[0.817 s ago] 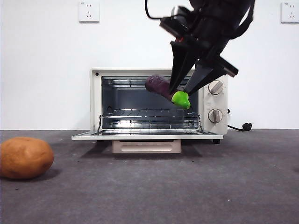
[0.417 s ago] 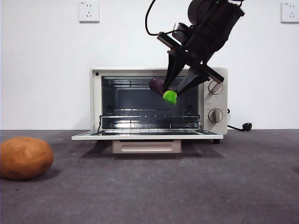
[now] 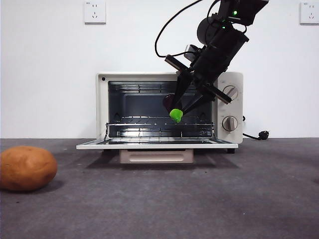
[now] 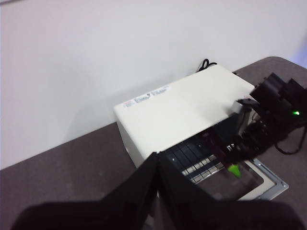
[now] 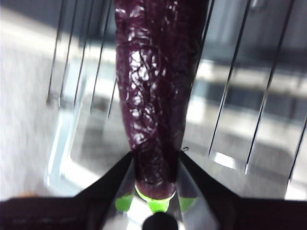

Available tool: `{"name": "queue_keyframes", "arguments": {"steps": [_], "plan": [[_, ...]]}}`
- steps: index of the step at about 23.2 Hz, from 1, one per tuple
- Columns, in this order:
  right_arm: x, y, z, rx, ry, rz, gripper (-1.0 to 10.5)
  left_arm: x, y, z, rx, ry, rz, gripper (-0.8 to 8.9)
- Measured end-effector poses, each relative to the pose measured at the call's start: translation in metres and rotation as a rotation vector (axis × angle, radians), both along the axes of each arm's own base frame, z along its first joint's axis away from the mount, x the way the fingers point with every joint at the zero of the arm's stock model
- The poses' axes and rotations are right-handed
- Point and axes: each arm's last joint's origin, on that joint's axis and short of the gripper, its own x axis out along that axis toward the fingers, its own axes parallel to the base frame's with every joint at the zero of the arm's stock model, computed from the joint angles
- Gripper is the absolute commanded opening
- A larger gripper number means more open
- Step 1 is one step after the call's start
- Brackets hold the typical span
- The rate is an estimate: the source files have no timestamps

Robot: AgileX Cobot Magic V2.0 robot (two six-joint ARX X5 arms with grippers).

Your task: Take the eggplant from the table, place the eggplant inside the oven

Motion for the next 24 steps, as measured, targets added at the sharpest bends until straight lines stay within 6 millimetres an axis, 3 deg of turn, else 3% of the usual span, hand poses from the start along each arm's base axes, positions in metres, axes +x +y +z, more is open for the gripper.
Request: {"name": "queue_keyframes", "arguments": {"steps": [13,18,24], "plan": [[0.0072,-0.0028,0.0028,-0.010,-0.039,-0.099,0.1,-0.0021,0.0005,-0.0006,0.002,0.009,0.000,-0.06],[0.0083,-0.0033,0.0031,-0.029,-0.056,-0.117,2.1,-0.0024,0.0005,-0.0009,0.003,0.013,0.000,-0.06],[0.0088,-0.0034,0.0033,-0.036,-0.064,-0.125,2.3,-0.0027,0.0006,-0.0010,0.003,0.014,0.000,-0.06]]}}
